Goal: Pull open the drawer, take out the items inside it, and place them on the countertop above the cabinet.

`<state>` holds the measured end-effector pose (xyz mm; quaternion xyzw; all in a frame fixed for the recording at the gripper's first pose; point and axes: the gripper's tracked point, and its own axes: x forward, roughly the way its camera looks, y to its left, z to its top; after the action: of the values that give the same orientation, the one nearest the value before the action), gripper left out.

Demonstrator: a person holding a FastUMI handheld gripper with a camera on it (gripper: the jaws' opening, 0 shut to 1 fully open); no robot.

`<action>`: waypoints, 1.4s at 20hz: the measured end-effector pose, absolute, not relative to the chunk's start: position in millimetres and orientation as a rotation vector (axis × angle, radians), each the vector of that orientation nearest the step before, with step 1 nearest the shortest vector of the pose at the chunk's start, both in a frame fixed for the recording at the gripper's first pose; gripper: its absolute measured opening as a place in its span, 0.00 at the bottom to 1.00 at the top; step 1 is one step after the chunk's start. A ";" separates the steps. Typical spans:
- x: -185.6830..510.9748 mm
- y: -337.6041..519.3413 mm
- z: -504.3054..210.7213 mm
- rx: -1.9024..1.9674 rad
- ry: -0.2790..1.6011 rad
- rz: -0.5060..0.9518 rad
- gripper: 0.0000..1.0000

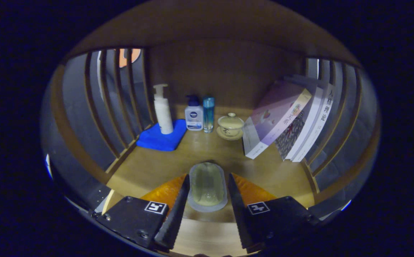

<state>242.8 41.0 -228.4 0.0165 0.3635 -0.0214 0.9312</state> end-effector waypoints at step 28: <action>14.7 82.9 -271.6 0.163 0.589 0.022 0.82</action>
<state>14.7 82.9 -271.6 0.0803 0.2899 0.0110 0.9536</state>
